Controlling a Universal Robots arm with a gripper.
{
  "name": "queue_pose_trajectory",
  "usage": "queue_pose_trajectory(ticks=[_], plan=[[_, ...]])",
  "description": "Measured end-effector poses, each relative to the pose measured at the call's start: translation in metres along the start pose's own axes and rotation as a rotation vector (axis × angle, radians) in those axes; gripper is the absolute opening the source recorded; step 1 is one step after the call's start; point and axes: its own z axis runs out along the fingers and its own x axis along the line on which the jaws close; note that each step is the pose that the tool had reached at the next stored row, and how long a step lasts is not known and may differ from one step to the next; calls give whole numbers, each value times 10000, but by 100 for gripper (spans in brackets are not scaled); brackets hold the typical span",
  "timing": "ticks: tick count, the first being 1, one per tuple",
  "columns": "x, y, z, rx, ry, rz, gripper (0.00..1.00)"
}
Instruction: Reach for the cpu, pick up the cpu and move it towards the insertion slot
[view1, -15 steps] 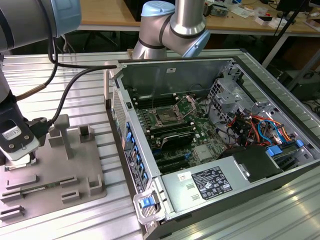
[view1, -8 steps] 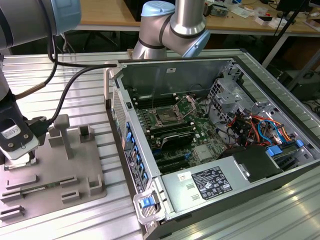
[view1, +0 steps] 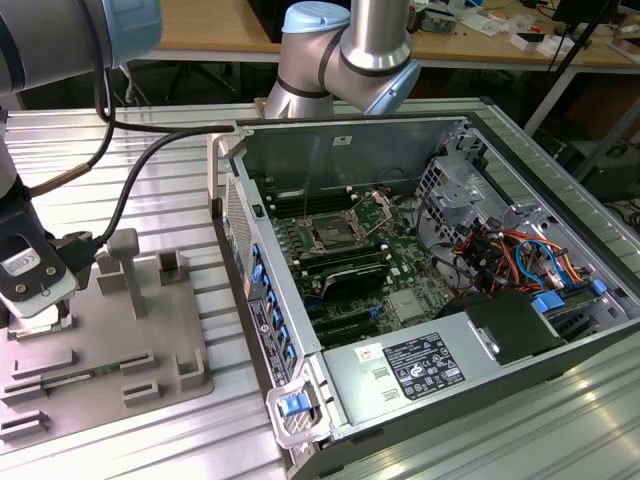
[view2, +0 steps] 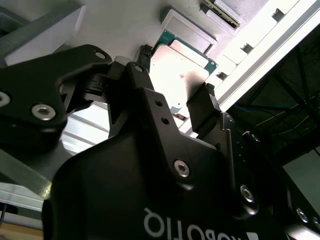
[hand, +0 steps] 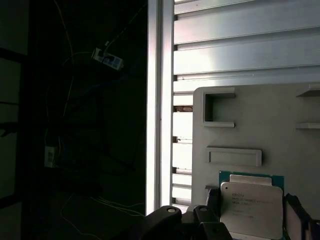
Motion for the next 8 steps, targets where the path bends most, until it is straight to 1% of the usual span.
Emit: queue_pose_trajectory(ticks=[8], plan=[[0, 0, -3, -6, 2, 0, 55]])
